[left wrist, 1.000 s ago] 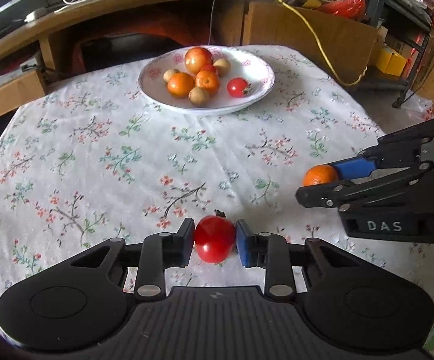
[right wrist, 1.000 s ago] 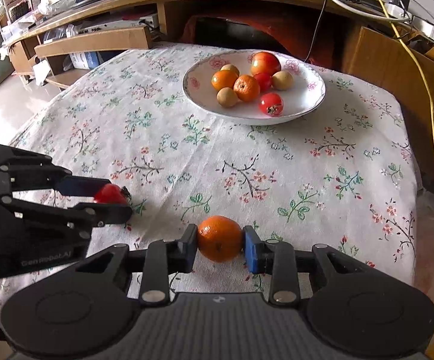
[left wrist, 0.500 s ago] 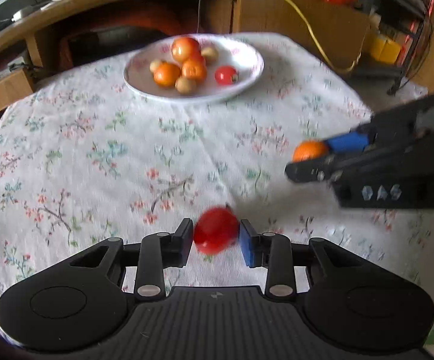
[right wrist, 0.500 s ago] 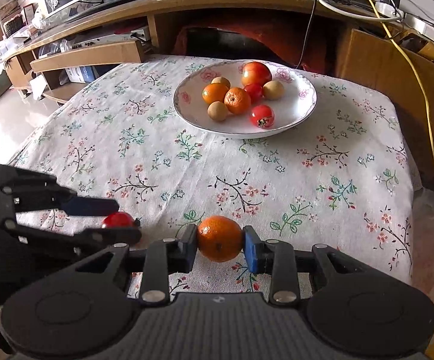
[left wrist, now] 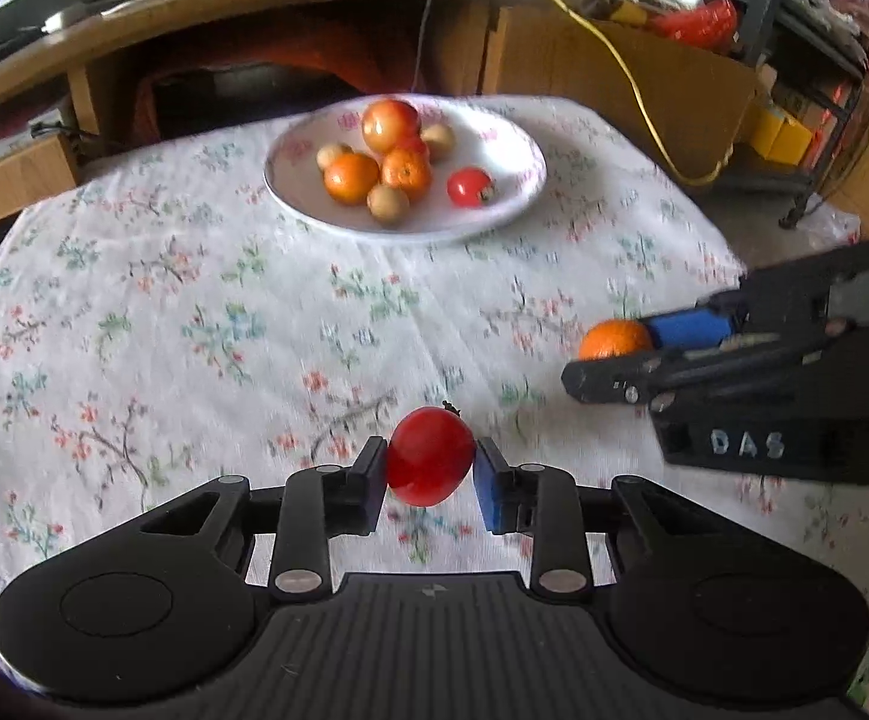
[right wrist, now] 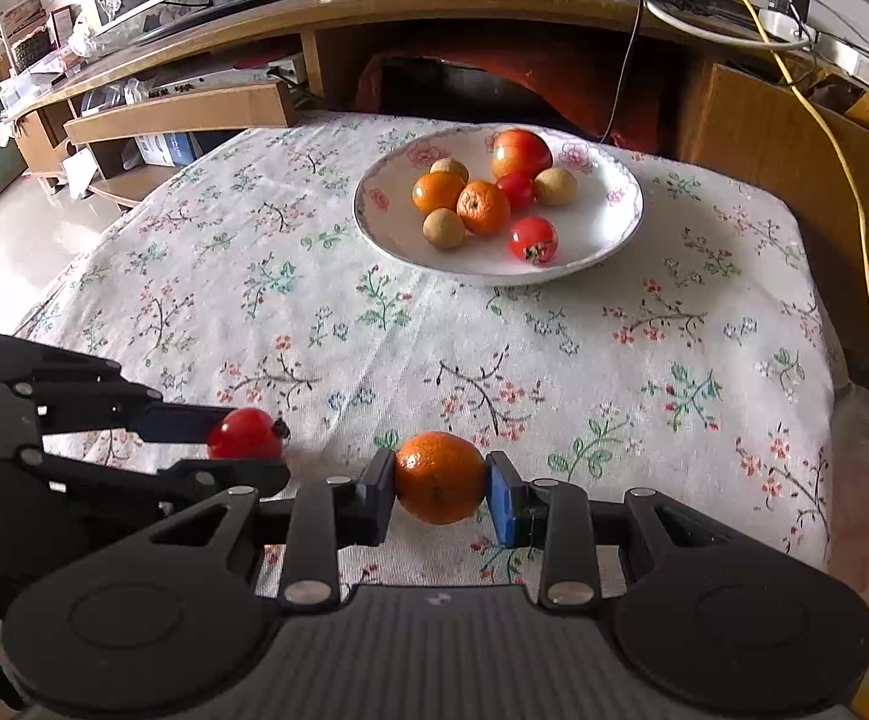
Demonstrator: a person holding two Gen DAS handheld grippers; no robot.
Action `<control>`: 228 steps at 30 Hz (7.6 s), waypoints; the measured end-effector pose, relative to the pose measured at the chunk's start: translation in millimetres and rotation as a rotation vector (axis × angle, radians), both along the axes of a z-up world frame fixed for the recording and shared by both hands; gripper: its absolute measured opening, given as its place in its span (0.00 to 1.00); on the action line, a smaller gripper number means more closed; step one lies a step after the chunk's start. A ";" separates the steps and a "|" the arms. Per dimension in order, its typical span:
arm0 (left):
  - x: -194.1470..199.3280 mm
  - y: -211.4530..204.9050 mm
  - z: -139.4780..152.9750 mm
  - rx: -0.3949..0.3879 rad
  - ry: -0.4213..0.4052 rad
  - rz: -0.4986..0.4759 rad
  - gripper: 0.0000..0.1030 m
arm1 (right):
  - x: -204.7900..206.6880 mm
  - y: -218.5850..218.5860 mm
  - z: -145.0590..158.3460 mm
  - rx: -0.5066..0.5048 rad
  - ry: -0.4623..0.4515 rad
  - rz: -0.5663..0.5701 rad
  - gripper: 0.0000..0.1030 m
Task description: Organize fruits
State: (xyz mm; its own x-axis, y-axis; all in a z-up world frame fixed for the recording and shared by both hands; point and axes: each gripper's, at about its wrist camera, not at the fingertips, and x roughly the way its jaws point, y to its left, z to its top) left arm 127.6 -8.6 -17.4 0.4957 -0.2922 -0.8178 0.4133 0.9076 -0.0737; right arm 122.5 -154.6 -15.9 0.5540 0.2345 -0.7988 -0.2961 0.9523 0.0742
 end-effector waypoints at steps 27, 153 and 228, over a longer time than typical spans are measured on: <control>93.5 -26.5 15.7 -0.007 -0.093 0.054 0.36 | 96.6 -12.0 15.7 0.022 -0.073 -0.078 0.31; -51.9 -7.5 40.5 -0.059 -0.132 0.190 0.93 | -60.8 -31.1 39.5 0.125 -0.074 -0.260 0.34; -104.1 -7.9 31.4 0.131 -0.151 0.221 0.94 | -108.8 -7.3 19.0 0.070 0.003 -0.241 0.33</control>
